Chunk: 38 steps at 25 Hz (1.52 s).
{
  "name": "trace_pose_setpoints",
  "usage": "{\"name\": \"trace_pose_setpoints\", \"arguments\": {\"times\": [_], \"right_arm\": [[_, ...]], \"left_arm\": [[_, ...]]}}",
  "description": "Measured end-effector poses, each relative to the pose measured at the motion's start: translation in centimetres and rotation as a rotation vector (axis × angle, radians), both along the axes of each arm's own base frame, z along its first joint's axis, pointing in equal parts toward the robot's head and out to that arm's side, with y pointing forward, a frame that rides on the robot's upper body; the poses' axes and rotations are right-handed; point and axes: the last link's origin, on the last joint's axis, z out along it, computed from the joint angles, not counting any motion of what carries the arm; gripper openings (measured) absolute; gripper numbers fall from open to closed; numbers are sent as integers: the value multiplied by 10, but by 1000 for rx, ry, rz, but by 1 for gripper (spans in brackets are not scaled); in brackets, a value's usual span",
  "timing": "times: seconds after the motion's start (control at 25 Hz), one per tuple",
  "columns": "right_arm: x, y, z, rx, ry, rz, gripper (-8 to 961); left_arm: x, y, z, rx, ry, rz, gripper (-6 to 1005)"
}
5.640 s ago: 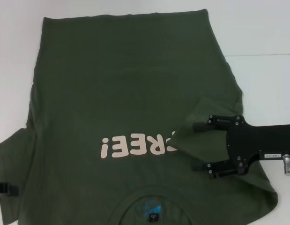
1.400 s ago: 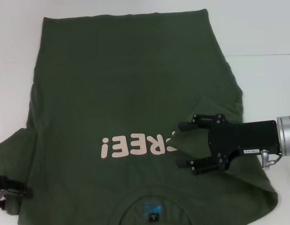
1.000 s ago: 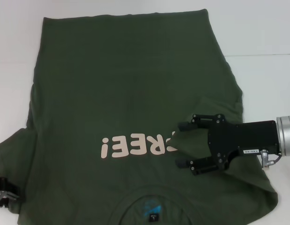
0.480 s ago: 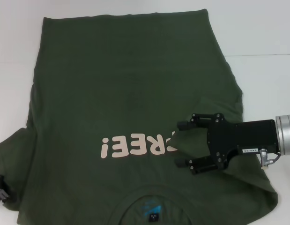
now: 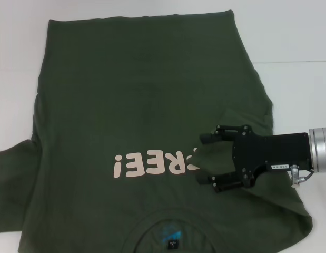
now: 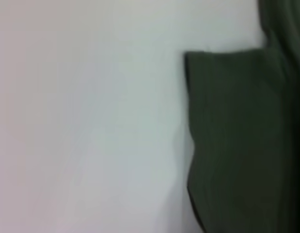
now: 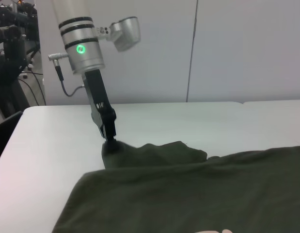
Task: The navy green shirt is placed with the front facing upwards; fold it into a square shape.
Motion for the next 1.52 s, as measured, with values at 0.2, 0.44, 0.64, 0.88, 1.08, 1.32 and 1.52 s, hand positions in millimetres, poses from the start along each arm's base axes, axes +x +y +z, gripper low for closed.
{"name": "trace_pose_setpoints", "arguments": {"times": [0.2,0.44,0.64,0.88,1.08,1.32,1.52], "right_arm": [[-1,2,-1,5,0,-7,915],[-1,1,-5,-5,9,-19,915],[0,1,-7,-9,17,-32,916],[0,3,-10,-7,25,-48,915],[-2,4,-12,-12,28,-46,915],[-4,7,-12,-3,23,-45,915],[-2,8,-14,1,20,-52,916]], "left_arm": [[-7,3,12,64,62,-20,2],[-14,14,29,162,136,-37,2],[-19,18,40,219,174,-41,3],[-21,20,49,252,197,-49,3],[-19,19,52,252,199,-51,3],[15,24,36,162,24,-112,2],[61,40,17,164,-273,-261,3]]}}
